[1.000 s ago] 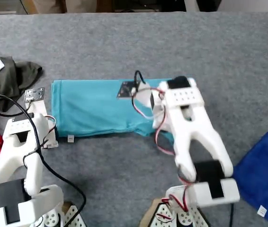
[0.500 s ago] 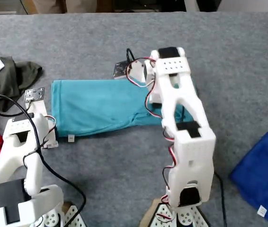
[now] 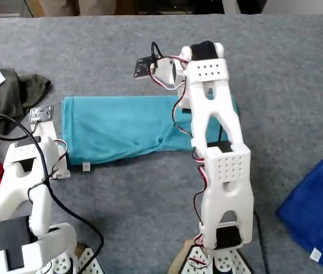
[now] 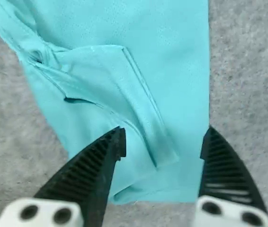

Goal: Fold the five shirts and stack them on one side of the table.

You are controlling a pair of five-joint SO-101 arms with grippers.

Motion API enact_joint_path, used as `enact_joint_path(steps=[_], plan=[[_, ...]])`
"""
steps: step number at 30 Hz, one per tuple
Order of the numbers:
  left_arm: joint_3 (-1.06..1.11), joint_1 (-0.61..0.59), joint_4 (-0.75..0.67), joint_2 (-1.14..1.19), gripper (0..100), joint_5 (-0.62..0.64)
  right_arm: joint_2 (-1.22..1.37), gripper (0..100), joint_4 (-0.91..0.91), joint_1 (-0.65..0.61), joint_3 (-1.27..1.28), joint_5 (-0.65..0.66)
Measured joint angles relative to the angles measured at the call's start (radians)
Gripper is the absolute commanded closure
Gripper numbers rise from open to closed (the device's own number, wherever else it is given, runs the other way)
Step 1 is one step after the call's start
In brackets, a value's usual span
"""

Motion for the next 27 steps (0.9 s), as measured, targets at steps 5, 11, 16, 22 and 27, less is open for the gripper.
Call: enact_joint_path(steps=[5, 11, 16, 22, 27], plan=[[0.0, 0.0, 0.0, 0.0, 98, 0.0, -0.011, 99.5, 0.011, 0.052, 0.014, -0.026], [0.0, 0.0, 0.0, 0.0, 98, 0.0, -0.186, 99.4, 0.009, 0.098, 0.288, -0.043], [0.002, 0.0, -0.014, 0.0, 98, 0.002, -0.316, 99.4, -0.129, 0.038, 0.634, -0.092], [0.002, 0.0, -0.014, 0.0, 98, 0.002, -0.353, 99.4, -0.379, -0.064, 0.833, -0.222], [0.002, 0.0, -0.014, 0.0, 98, 0.002, -0.336, 99.4, -0.493, -0.095, 0.804, -0.298]])
